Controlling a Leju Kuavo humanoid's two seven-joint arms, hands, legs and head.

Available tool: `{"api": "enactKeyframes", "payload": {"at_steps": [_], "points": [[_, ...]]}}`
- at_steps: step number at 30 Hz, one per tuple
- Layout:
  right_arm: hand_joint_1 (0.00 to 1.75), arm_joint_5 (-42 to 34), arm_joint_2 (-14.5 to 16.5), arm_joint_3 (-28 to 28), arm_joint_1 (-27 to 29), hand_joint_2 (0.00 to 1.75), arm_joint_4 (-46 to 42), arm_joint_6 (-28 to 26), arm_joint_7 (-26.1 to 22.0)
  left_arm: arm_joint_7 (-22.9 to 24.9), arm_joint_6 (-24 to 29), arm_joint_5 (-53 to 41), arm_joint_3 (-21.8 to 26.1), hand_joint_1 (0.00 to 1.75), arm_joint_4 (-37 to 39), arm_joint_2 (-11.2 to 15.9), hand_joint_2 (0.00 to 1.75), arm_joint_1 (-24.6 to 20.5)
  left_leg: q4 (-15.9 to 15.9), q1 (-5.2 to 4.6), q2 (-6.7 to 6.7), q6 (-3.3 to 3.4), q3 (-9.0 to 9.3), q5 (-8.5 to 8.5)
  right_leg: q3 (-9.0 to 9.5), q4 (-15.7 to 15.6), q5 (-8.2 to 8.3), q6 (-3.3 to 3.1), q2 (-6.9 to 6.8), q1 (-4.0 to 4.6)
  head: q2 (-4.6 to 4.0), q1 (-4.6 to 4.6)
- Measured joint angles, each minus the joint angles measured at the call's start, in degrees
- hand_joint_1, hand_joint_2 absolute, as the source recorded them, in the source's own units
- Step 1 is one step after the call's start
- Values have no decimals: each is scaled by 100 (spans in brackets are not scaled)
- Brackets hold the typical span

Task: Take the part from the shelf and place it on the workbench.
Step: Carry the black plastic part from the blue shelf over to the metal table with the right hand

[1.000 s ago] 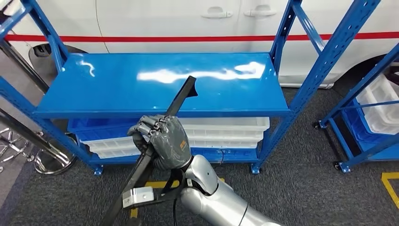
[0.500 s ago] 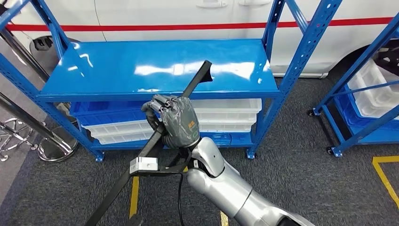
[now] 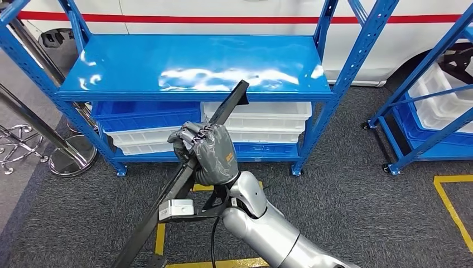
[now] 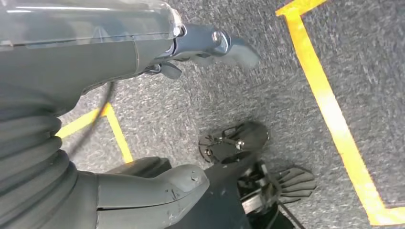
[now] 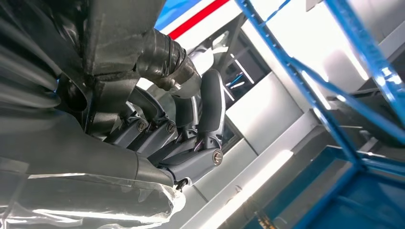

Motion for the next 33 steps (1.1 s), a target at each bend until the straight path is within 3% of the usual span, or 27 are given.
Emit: {"api": "enactKeyframes", "payload": {"at_steps": [1,3,4,5,6,7,9,11,12,14,15,16,18,19,20,21,23,24,25,27,29,30,31,33], "points": [[175,-29,-19,-1,35,175,-37,4,-19,-19,25,8,2,0,0,-22,175,12,-3,3,12,62,-50,47,-60,188,-206,28,6,-7,0,1],[175,-76,-48,-1,84,175,-90,15,-37,-36,40,10,5,0,-1,-54,175,26,23,-19,28,149,-184,136,-238,885,-777,60,9,-13,1,1],[175,-94,-58,-1,103,175,-108,22,-41,-37,39,10,8,0,-1,-62,175,34,44,-38,34,171,-259,178,-314,1253,-972,63,9,-11,0,1],[175,-104,-68,-1,121,175,-117,29,-45,-38,36,9,10,0,-1,-68,175,43,67,-57,39,182,-335,220,-334,1509,-1043,54,9,-6,0,0],[175,-107,-74,-1,135,175,-122,39,-47,-38,32,9,12,0,0,-70,175,49,90,-80,42,191,-409,260,-266,1581,-985,29,10,4,0,0],[175,-108,-77,-1,145,175,-126,51,-49,-37,27,8,14,0,0,-75,175,50,106,-106,42,196,-474,298,-103,1446,-838,-16,11,20,-1,0],[175,-109,-74,-1,147,175,-152,77,-54,-35,21,8,16,0,1,-97,175,48,121,-155,33,198,-577,384,445,712,-614,-179,15,82,0,-2],[175,-112,-61,-1,135,175,-198,97,-63,-28,6,4,19,0,2,-125,175,39,107,-158,29,164,-632,482,878,-1,-635,-286,16,142,0,-5],[175,-115,-53,-1,127,175,-212,105,-67,-9,-22,-2,20,0,2,-133,175,30,84,-143,30,132,-647,539,951,-166,-661,-302,16,164,0,-5],[175,-123,-41,-1,114,175,-218,113,-72,56,-114,-19,22,0,2,-114,175,0,22,-116,24,66,-664,622,936,-294,-520,-306,1,167,-1,-3],[175,-126,-30,-1,104,175,-218,120,-73,93,-161,-24,22,0,2,-95,175,-13,50,-118,15,37,-696,543,909,-356,-429,-326,-14,148,0,-3],[175,-128,-16,-1,92,175,-218,125,-74,121,-193,-26,22,0,2,-74,175,-23,173,-119,5,7,-747,363,864,-415,-337,-347,-29,122,-1,-3],[175,-139,11,-1,69,175,-217,133,-75,147,-220,-26,23,0,2,-31,175,-39,751,-96,-6,-58,-909,-197,711,-439,-189,-369,-47,93,-1,-5],[175,-147,19,-1,63,175,-217,133,-76,151,-223,-25,24,0,2,-15,175,-46,1122,-74,-5,-95,-979,-408,610,-411,-129,-363,-55,86,-1,-5],[175,-154,21,-1,63,175,-216,133,-75,152,-224,-25,24,0,2,1,175,-53,1425,-52,-4,-133,-1008,-490,501,-371,-75,-345,-66,76,-1,-5],[175,-159,22,-1,63,175,-215,133,-74,153,-225,-25,24,0,2,13,175,-57,1589,-30,-3,-173,-968,-437,383,-318,-25,-321,-76,58,-1,-5],[175,-147,24,-1,56,175,-213,130,-51,153,-225,-31,24,0,2,34,175,-61,1360,24,-2,-253,-637,-103,137,-180,59,-254,-86,3,-1,-5],[175,-120,28,-1,47,175,-211,125,-26,154,-225,-38,24,0,2,40,175,-69,1015,46,-4,-301,-378,-50,20,-103,95,-213,-84,-16,-1,-7],[175,-81,34,-1,34,175,-207,119,8,155,-229,-47,24,0,2,44,175,-78,633,49,-17,-304,-123,-88,-77,-29,130,-170,-79,-24,-1,-6],[175,7,49,-1,4,175,-187,108,66,158,-239,-63,24,0,2,45,175,-93,173,27,-39,-238,128,-259,-174,38,229,-97,-70,-12,0,-4],[175,53,55,-1,-17,175,-153,102,90,162,-251,-75,24,0,2,46,175,-93,139,12,-35,-101,79,-206,-195,14,317,-34,-61,-11,0,-2],[175,61,54,-1,-24,175,-134,97,94,165,-255,-79,25,0,3,46,175,-96,139,14,-22,-38,31,-146,-231,39,249,0,-49,-21,1,-1],[175,70,51,-1,-24,175,-114,91,96,167,-259,-83,25,0,3,47,175,-97,131,20,-5,25,-37,-70,-290,146,57,30,-38,-34,1,-1],[175,90,48,-1,-23,175,-80,75,98,168,-261,-84,26,0,3,50,175,-99,127,17,18,112,-223,104,-449,676,-574,73,-20,-51,0,-1]]}}
